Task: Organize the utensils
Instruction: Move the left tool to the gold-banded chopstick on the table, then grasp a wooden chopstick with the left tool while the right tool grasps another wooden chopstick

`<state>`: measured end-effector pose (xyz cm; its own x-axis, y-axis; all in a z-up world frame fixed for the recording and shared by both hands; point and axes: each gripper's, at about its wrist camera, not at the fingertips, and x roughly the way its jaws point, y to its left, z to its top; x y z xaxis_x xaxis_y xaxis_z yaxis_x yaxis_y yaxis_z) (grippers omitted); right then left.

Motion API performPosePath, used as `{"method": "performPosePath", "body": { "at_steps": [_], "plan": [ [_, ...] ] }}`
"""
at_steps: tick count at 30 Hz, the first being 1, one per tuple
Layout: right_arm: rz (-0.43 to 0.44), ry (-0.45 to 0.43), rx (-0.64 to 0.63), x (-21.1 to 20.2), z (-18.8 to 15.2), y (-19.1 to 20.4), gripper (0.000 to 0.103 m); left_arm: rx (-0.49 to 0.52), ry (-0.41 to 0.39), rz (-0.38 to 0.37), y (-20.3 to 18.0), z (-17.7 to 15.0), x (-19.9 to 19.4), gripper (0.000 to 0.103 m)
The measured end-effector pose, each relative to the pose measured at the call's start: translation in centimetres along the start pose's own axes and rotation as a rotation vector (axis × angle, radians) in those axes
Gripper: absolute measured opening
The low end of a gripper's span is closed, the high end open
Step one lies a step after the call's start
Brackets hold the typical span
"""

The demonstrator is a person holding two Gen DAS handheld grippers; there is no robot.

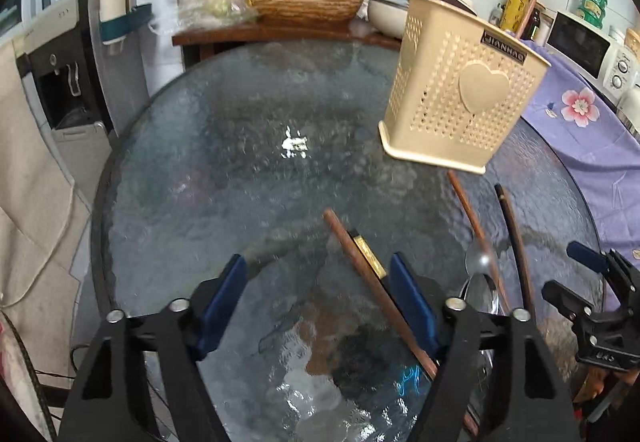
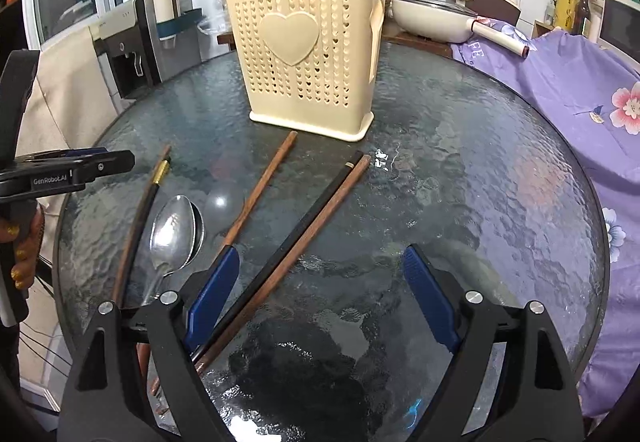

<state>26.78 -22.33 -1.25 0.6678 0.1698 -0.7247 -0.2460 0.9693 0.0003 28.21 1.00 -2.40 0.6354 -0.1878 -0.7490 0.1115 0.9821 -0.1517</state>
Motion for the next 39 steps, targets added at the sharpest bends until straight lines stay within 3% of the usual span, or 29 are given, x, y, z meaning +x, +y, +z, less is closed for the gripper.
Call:
{"method": "performPosePath", "body": {
  "at_steps": [4,6,12,16,20,30,36,39],
  "plan": [
    [-0.029,0.012,-0.03,0.6,0.2,0.7,0.083,0.006,0.029,-0.014,-0.1,-0.4,0.7,0.052],
    [-0.032,0.014,-0.015,0.7,0.2,0.4,0.083,0.001,0.038,-0.032,-0.1,-0.6,0.9,0.049],
    [-0.058,0.042,-0.011,1.3,0.1,-0.4,0.083,0.028,0.049,-0.029,-0.8,-1.3,1.1,0.048],
    [-0.034,0.054,-0.006,1.7,-0.1,-0.3,0.083,0.012,0.048,-0.064,-1.2,-1.2,1.1,0.048],
    [-0.054,0.054,-0.02,1.7,-0.1,-0.4,0.083,0.058,0.049,-0.03,-2.4,-1.3,1.5,0.042],
    [-0.119,0.083,-0.053,1.0,-0.3,-2.2,0.083,0.086,0.061,0.02,-1.8,-1.7,1.2,0.042],
    [-0.06,0.071,0.036,0.4,0.8,-3.5,0.083,0.029,0.068,0.031,-0.4,-1.0,1.1,0.042],
    [-0.031,0.086,0.052,1.3,1.6,-2.9,0.073,0.038,0.074,0.046,-0.8,-0.8,1.5,0.04]
  ]
}}
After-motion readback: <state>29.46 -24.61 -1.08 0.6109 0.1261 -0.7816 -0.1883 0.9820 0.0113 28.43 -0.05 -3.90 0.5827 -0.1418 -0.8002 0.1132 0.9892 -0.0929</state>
